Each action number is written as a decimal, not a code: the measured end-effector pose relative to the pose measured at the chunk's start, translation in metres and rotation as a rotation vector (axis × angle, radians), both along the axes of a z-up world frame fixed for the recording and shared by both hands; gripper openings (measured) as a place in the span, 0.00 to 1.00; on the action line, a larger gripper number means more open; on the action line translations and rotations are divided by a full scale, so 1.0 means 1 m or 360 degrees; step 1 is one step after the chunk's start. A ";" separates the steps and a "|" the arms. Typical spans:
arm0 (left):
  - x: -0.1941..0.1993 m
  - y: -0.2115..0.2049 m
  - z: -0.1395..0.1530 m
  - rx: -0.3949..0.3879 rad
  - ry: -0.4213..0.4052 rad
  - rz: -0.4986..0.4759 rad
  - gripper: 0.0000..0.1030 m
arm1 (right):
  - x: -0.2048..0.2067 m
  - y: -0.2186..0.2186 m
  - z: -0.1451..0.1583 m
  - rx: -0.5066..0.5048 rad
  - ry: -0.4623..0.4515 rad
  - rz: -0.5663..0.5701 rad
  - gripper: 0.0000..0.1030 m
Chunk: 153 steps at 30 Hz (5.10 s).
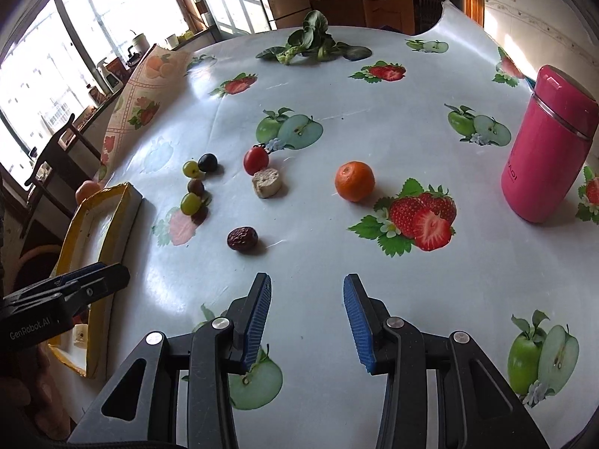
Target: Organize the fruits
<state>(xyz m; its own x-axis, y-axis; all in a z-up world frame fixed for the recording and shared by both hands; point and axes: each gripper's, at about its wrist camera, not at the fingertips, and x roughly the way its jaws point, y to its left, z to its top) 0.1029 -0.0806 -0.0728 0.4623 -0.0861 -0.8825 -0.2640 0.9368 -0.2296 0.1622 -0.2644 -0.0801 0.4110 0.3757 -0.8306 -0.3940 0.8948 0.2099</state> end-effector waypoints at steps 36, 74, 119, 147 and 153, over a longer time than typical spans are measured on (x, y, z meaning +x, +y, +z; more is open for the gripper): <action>0.018 0.002 -0.010 0.0087 0.0036 -0.0003 0.25 | 0.032 0.029 -0.001 0.0069 -0.0043 0.0041 0.32; -0.096 0.108 0.036 0.0227 -0.0066 0.0308 0.26 | -0.115 0.150 0.049 0.0187 -0.0082 0.0511 0.32; -0.080 0.241 -0.036 0.0139 0.0180 0.0601 0.26 | -0.123 0.307 -0.027 0.0023 0.0090 0.0913 0.32; -0.089 0.198 0.011 0.0119 0.0055 0.0587 0.48 | -0.113 0.223 0.024 0.0123 0.0028 0.0692 0.43; -0.072 0.166 0.018 0.0069 0.0010 0.0471 0.49 | -0.094 0.181 0.023 0.0113 0.0033 0.0549 0.43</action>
<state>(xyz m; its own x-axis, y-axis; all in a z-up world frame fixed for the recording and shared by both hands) 0.0312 0.0852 -0.0544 0.4561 0.0894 -0.8854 -0.5282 0.8280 -0.1885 0.0683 -0.0837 -0.0575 0.2330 0.5465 -0.8044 -0.6654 0.6929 0.2780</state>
